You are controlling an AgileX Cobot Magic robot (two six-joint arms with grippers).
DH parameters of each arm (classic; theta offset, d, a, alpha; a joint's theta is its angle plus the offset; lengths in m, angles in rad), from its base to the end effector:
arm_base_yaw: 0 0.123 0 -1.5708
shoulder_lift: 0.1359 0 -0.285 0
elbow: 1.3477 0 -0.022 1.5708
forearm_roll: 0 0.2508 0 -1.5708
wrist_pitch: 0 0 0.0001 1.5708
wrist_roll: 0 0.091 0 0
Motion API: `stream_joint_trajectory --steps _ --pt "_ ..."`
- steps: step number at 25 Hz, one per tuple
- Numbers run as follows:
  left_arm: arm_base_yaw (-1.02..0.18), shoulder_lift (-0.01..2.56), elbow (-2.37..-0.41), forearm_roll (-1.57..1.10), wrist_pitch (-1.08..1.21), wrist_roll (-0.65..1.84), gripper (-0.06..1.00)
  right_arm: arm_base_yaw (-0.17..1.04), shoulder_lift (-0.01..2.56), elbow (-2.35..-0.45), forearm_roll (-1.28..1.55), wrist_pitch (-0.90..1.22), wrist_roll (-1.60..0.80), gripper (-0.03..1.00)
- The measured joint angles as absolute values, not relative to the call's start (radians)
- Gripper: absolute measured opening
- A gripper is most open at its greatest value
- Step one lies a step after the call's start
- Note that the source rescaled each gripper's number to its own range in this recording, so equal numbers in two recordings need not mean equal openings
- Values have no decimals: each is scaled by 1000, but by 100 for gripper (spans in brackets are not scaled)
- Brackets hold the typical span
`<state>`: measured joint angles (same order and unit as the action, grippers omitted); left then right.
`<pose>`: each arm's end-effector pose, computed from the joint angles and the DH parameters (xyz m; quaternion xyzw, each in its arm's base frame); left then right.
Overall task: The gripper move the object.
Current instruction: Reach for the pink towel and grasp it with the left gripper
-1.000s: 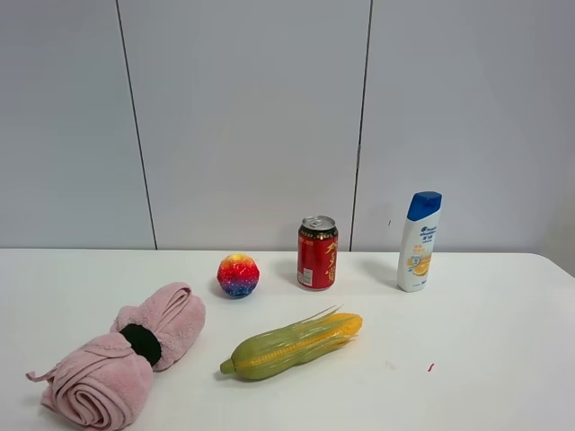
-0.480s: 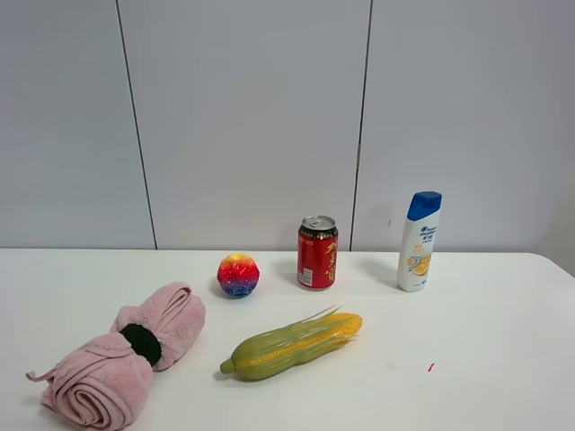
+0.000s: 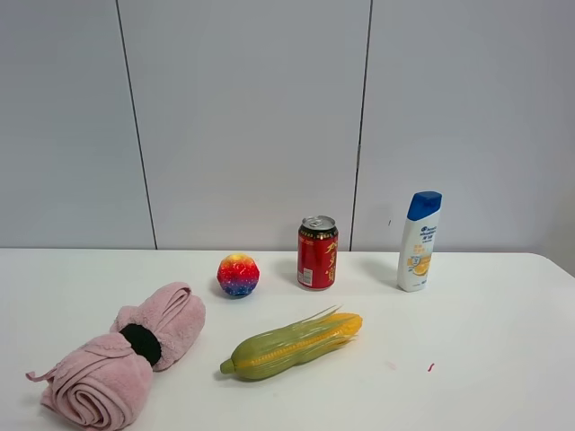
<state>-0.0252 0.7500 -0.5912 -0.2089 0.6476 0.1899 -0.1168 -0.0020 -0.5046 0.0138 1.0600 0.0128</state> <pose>0.1396 -0.0149 0.2889 0.0478 0.9059 -0.0575 0.4169 -0.0055 0.0017 0.2786 0.0548 0.8495 -0.0204 0.5243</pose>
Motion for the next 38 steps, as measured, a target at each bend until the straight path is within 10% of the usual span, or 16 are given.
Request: stream_joint_trajectory --steps 19,38 --pt "-31 1018 -591 -278 464 295 100 -117 -2 -505 14 1060 13 100" --pt "-352 1354 -719 -229 341 217 100 -117 -2 -505 14 1060 13 100"
